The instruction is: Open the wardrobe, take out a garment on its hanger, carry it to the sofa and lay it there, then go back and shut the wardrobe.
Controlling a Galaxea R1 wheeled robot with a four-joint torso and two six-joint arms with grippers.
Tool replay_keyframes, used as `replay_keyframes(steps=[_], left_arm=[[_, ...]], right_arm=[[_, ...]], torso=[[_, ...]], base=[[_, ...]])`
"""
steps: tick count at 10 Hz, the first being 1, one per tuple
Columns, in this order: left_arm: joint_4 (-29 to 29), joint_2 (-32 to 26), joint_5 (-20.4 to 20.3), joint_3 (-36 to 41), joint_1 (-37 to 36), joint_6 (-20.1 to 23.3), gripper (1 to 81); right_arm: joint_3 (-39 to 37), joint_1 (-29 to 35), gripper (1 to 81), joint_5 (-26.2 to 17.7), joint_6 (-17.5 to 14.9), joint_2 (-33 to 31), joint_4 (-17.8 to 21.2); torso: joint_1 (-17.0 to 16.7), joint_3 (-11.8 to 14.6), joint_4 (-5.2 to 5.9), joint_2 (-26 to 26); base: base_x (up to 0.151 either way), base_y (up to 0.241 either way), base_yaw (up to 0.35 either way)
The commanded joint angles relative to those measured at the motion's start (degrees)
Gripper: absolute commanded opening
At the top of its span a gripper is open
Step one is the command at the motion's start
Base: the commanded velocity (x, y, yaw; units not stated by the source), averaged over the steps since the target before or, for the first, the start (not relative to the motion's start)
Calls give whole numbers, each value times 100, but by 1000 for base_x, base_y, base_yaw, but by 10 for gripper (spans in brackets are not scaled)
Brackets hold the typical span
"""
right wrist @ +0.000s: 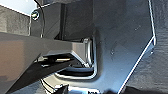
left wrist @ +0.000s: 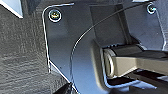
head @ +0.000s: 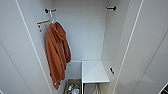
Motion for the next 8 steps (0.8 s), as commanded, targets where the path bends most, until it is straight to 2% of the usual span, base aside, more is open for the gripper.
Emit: replay_keyframes(steps=[1, 4, 6, 8], left_arm=[[-72, -41, 339, 12, -209, 35, 811], [-54, -5, 348, 21, -218, 44, 811], [16, -93, 348, 195, -174, 44, 811], [8, -750, 313, 1168, -148, 35, 811]], right_arm=[[73, 164, 811, -373, 15, 42, -1], [573, 102, 811, -338, -3, -221, -54], [1451, 49, 811, -276, 6, -827, -19], [2312, 75, 811, -171, 23, -1573, 42]], torso=[[0, 0, 0, -2], [9, -2, 0, 2], [5, -2, 0, 0], [5, -2, 0, 2]], base=[[0, 0, 0], [0, 0, 0], [0, 0, 0], [0, 0, 0]])
